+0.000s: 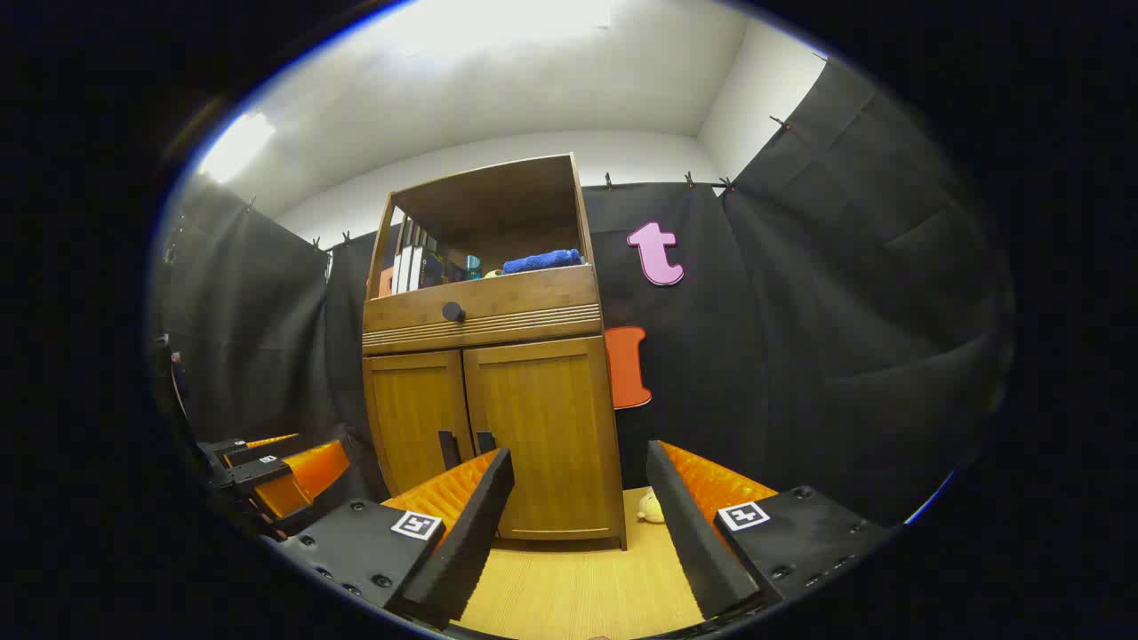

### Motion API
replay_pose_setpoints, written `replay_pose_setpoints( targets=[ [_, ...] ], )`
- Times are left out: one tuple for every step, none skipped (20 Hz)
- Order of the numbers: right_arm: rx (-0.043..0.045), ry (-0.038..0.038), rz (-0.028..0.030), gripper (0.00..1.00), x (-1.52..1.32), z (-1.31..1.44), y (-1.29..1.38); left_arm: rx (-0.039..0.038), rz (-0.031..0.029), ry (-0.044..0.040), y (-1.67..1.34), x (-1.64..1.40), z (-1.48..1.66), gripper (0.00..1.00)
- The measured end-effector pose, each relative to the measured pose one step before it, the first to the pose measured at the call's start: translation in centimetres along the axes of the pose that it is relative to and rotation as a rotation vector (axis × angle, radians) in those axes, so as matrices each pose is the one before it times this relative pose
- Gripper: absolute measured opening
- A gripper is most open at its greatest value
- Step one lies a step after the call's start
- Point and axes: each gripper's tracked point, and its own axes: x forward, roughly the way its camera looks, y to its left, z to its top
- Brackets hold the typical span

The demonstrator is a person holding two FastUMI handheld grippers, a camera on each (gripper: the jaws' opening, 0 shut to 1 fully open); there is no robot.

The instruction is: Open the right door of the double-door shoe cabinet with the right hand, and open the left door with the left hand.

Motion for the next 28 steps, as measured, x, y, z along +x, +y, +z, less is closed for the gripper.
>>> replay_pose_setpoints(
  targets=[
    [0.00012, 0.0043, 0.0037, 0.98, -0.066, -0.24, 0.332, -0.00009, 0.00122, -0.00501, 0.114, -0.091, 0.072, 0.94],
    [0.00173, 0.00225, 0.00387, 0.98, -0.007, -0.14, 0.362, -0.00203, 0.00171, -0.00373, 0.108, -0.052, 0.005, 0.94],
    [0.00228, -0.00017, 0.00508, 0.97, 0.013, -0.117, 0.285, -0.00278, 0.00027, -0.0007, 0.048, -0.107, -0.098, 0.94],
    [0.00232, -0.00145, 0.00348, 0.97, -0.027, -0.027, 0.21, -0.00219, -0.00071, -0.0016, 0.114, -0.11, -0.004, 0.94],
    [0.00163, -0.00124, 0.00121, 0.97, -0.032, -0.061, 0.181, -0.00027, 0.00306, -0.00366, 0.313, -0.097, -0.01, 0.91],
    [0.00057, 0.00004, 0.00022, 0.97, 0.06, -0.065, 0.182, 0.00094, 0.00429, -0.00599, 0.325, -0.146, 0.074, 0.91],
    [-0.00093, 0.0019, 0.00132, 0.97, 0.026, -0.104, 0.167, -0.00177, 0.00448, -0.00669, 0.246, -0.009, 0.191, 0.94],
    [-0.00319, 0.00252, 0.00043, 0.89, 0.02, -0.038, 0.126, -0.00598, 0.0031, -0.00541, 0.202, 0.112, 0.219, 0.94],
    [-0.0047, 0.00059, -0.00191, 0.89, -0.017, 0.034, 0.028, -0.00905, 0.00282, -0.00257, 0.111, 0.206, 0.033, 0.91],
    [-0.00624, -0.00264, -0.00287, 0.97, 0.026, 0.218, -0.036, -0.01153, 0.00172, 0.0018, 0.154, 0.122, -0.046, 0.91],
    [-0.00636, -0.00518, -0.00362, 0.97, -0.044, 0.167, -0.03, -0.01298, -0.00076, 0.00368, 0.093, 0.265, -0.026, 0.94],
    [-0.00584, -0.00571, -0.00467, 0.97, -0.028, 0.228, -0.108, -0.0132, -0.00108, 0.00551, 0.07, 0.162, -0.094, 0.94],
    [-0.00473, -0.0063, -0.00371, 0.89, -0.062, 0.135, 0.017, -0.01166, -0.00306, 0.00553, 0.144, 0.17, -0.12, 0.94],
    [-0.00304, -0.00577, -0.0029, 0.89, -0.1, 0.157, -0.006, -0.00785, -0.00257, 0.00414, 0.121, 0.047, -0.041, 0.91],
    [-0.00016, -0.00529, -0.00112, 0.97, -0.045, 0.061, 0.026, -0.00253, 0.00034, 0.00109, 0.124, 0.013, 0.007, 0.91],
    [0.00212, -0.00207, -0.00028, 0.97, -0.008, 0.022, 0.033, 0.00261, 0.0025, 0.0004, 0.187, -0.07, 0.016, 0.94],
    [0.00286, 0.0004, 0.00243, 0.98, -0.026, -0.131, 0.13, 0.00496, 0.001, -0.00181, 0.113, 0.035, 0.053, 0.94],
    [0.00272, 0.004, 0.00263, 0.98, 0.032, -0.169, 0.114, 0.00441, -0.0009, -0.00136, 0.012, -0.07, 0.092, 0.94],
    [0.00249, 0.00592, 0.00416, 0.98, 0.052, -0.184, 0.17, 0.00245, -0.00282, -0.00028, -0.032, -0.069, 0.042, 0.94],
    [0.003, 0.00635, 0.00687, 0.98, 0.101, -0.207, 0.237, 0.00075, -0.00102, -0.00009, -0.037, -0.037, 0.024, 0.94],
    [0.00324, 0.00485, 0.00592, 0.97, 0.043, -0.184, 0.27, 0.00136, 0.00107, -0.00118, 0.032, -0.144, 0.001, 0.94],
    [0.00188, 0.00372, 0.00483, 0.97, -0.016, -0.043, 0.158, 0.00224, 0.00324, -0.00264, 0.186, -0.043, 0.061, 0.94],
    [0.00044, 0.00248, 0.00348, 0.97, 0.028, -0.134, 0.123, 0.00289, 0.00385, -0.00274, 0.185, -0.023, 0.064, 0.94],
    [-0.00072, 0.00103, 0.00242, 0.97, -0.091, 0.04, 0.09, 0.00313, 0.00356, -0.00228, 0.172, -0.011, 0.014, 0.94],
    [-0.0013, 0.00079, 0.00282, 0.97, -0.134, -0.083, -0.039, 0.00141, 0.00455, -0.00147, 0.138, -0.031, -0.112, 0.94],
    [-0.00075, 0.00143, 0.00228, 0.97, 0.119, -0.063, 0.175, -0.00218, 0.00385, -0.00064, 0.12, -0.119, 0.001, 0.94],
    [-0.00038, 0.00141, 0.00086, 0.97, 0.013, -0.043, -0.024, -0.00448, 0.0032, -0.00059, 0.211, -0.037, -0.092, 0.94],
    [-0.00008, 0.00068, 0.0007, 0.98, 0.034, -0.043, 0.072, -0.00411, 0.00195, -0.00143, 0.149, 0.045, -0.049, 0.94]
  ],
)
